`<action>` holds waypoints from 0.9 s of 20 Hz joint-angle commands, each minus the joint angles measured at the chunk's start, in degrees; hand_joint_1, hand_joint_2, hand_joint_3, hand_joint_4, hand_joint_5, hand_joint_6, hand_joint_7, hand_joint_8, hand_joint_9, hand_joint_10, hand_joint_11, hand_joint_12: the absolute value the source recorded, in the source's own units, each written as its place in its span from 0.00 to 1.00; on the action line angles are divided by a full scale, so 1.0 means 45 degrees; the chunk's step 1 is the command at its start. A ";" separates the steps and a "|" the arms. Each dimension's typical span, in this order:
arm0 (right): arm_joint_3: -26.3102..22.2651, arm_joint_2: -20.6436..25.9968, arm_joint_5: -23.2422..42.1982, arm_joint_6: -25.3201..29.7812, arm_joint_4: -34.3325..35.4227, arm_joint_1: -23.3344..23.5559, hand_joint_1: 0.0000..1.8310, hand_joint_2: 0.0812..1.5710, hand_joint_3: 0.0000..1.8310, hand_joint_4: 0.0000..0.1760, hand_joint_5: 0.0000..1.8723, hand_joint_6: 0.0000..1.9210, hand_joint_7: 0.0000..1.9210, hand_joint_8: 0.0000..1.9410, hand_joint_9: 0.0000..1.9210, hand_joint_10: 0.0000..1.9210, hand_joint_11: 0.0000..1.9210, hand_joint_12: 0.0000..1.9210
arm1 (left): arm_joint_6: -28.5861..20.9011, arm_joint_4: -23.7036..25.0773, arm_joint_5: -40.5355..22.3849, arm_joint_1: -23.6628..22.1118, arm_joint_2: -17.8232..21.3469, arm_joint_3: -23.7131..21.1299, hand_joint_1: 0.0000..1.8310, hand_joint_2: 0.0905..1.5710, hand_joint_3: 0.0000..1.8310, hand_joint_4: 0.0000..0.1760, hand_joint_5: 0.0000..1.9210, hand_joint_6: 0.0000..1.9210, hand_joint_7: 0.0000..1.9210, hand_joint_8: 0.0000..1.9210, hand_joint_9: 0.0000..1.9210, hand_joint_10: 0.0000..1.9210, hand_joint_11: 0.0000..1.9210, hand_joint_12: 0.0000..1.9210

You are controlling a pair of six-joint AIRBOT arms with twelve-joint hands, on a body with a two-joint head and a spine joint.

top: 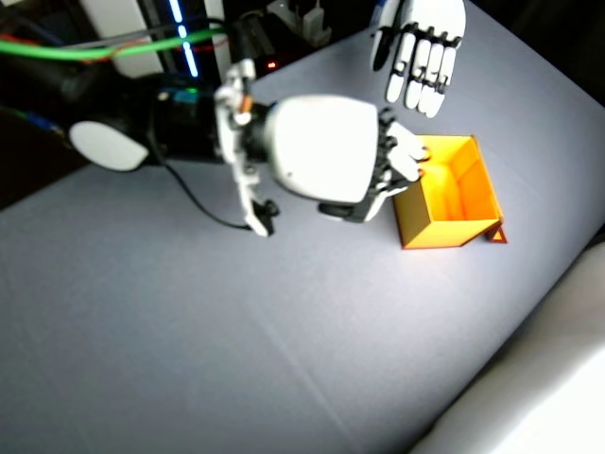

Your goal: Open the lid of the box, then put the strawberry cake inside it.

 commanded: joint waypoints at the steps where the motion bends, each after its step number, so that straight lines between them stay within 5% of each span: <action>1: 0.0177 -0.0135 0.1235 0.0075 0.0139 0.0279 0.65 0.78 0.00 0.00 0.46 0.62 0.33 0.76 0.24 0.74 0.17 0.99 | -0.0201 -0.0081 -0.1260 -0.0155 -0.0067 0.0076 0.25 0.93 0.00 0.08 0.06 0.01 0.00 0.00 0.00 0.00 0.00 0.26; 2: 0.0390 -0.0377 0.1076 0.0075 0.0115 0.0417 0.63 0.79 0.00 0.00 0.44 0.66 0.33 0.76 0.19 0.68 0.06 1.00 | -0.0307 0.0026 -0.1213 -0.0191 -0.0129 0.0126 0.27 0.92 0.00 0.05 0.08 0.01 0.00 0.00 0.01 0.00 0.00 0.25; 3: 0.0622 -0.0680 0.0934 0.0080 0.0037 0.0608 0.62 0.75 0.00 0.00 0.44 0.63 0.59 0.95 0.64 0.94 0.64 1.00 | -0.0447 0.0199 -0.1138 -0.0256 -0.0191 0.0185 0.25 0.93 0.00 0.12 0.08 0.01 0.00 0.00 0.00 0.00 0.00 0.25; 4: 0.0776 -0.0874 0.0817 0.0082 0.0028 0.0711 0.62 0.73 0.00 0.00 0.47 0.59 0.72 0.99 0.81 0.99 0.84 1.00 | -0.0536 0.0304 -0.1081 -0.0309 -0.0235 0.0225 0.25 0.94 0.00 0.08 0.08 0.01 0.00 0.00 0.00 0.00 0.00 0.27; 5: 0.0925 -0.1076 0.0705 0.0088 0.0028 0.0805 0.63 0.73 0.00 0.00 0.48 0.58 0.65 1.00 0.75 1.00 0.78 1.00 | -0.0633 0.0425 -0.1027 -0.0363 -0.0308 0.0290 0.24 0.94 0.00 0.10 0.08 0.01 0.00 0.00 0.00 0.00 0.00 0.27; 6: 0.1124 -0.1344 0.0570 0.0088 0.0027 0.0894 0.62 0.74 0.00 0.00 0.45 0.61 0.74 1.00 0.84 1.00 0.89 1.00 | -0.0735 0.0548 -0.0958 -0.0447 -0.0412 0.0382 0.23 0.94 0.00 0.09 0.09 0.01 0.00 0.00 0.00 0.00 0.00 0.28; 8: 0.1426 -0.1708 0.0267 0.0088 0.0027 0.1011 0.61 0.75 0.00 0.00 0.43 0.64 0.70 1.00 0.80 1.00 0.85 1.00 | -0.0926 0.0773 -0.0856 -0.0605 -0.0588 0.0536 0.22 0.94 0.00 0.05 0.09 0.01 0.00 0.00 0.00 0.00 0.00 0.28; 9: 0.1581 -0.1909 0.0095 0.0088 0.0028 0.1077 0.61 0.76 0.00 0.00 0.42 0.66 0.54 0.92 0.62 0.98 0.66 1.00 | -0.1012 0.0893 -0.0781 -0.0681 -0.0673 0.0602 0.23 0.94 0.00 0.05 0.09 0.01 0.00 0.00 0.00 0.00 0.00 0.27; 10: 0.1759 -0.2151 -0.0063 0.0087 0.0034 0.1147 0.61 0.77 0.00 0.00 0.41 0.68 0.49 0.95 0.59 1.00 0.64 1.00 | -0.1101 0.0983 -0.0722 -0.0731 -0.0735 0.0654 0.23 0.94 0.00 0.02 0.10 0.01 0.00 0.00 0.00 0.00 0.00 0.26; 11: 0.1977 -0.2399 -0.0327 0.0087 0.0032 0.1248 0.64 0.79 0.00 0.00 0.38 0.71 0.40 0.79 0.50 0.94 0.54 1.00 | -0.1183 0.1068 -0.0677 -0.0771 -0.0793 0.0703 0.24 0.93 0.00 0.00 0.11 0.01 0.00 0.00 0.00 0.00 0.00 0.25; 12: 0.2262 -0.2705 -0.0623 0.0086 0.0032 0.1346 0.66 0.78 0.00 0.00 0.39 0.61 0.41 0.80 0.40 0.81 0.38 0.96 | -0.1264 0.1154 -0.0620 -0.0817 -0.0868 0.0750 0.22 0.93 0.00 0.01 0.12 0.01 0.00 0.00 0.00 0.00 0.00 0.19; 14: 0.2640 -0.3099 -0.1083 0.0086 0.0113 0.1448 0.65 0.80 0.00 0.00 0.36 0.60 0.38 0.86 0.44 0.91 0.46 1.00 | -0.1453 0.1313 -0.0522 -0.0889 -0.1007 0.0848 0.20 0.94 0.00 0.00 0.14 0.02 0.02 0.00 0.00 0.00 0.00 0.12; 15: 0.2821 -0.3284 -0.1356 0.0086 0.0146 0.1477 0.66 0.79 0.00 0.00 0.37 0.59 0.40 0.83 0.46 0.87 0.47 0.96 | -0.1564 0.1387 -0.0459 -0.0919 -0.1066 0.0893 0.18 0.95 0.00 0.00 0.18 0.02 0.05 0.01 0.00 0.00 0.00 0.07; 16: 0.2976 -0.3432 -0.1617 0.0086 0.0181 0.1527 0.65 0.80 0.00 0.00 0.37 0.62 0.37 0.87 0.36 0.85 0.38 0.99 | -0.1590 0.1426 -0.0411 -0.0929 -0.1091 0.0907 0.16 0.96 0.00 0.00 0.18 0.03 0.06 0.01 0.01 0.00 0.00 0.03; 18: 0.3292 -0.3719 -0.1967 0.0086 0.0289 0.1564 0.65 0.81 0.00 0.00 0.33 0.65 0.39 0.85 0.41 0.83 0.43 0.96 | -0.1620 0.1448 -0.0387 -0.0934 -0.1114 0.0923 0.17 0.96 0.00 0.00 0.19 0.03 0.08 0.01 0.03 0.01 0.00 0.01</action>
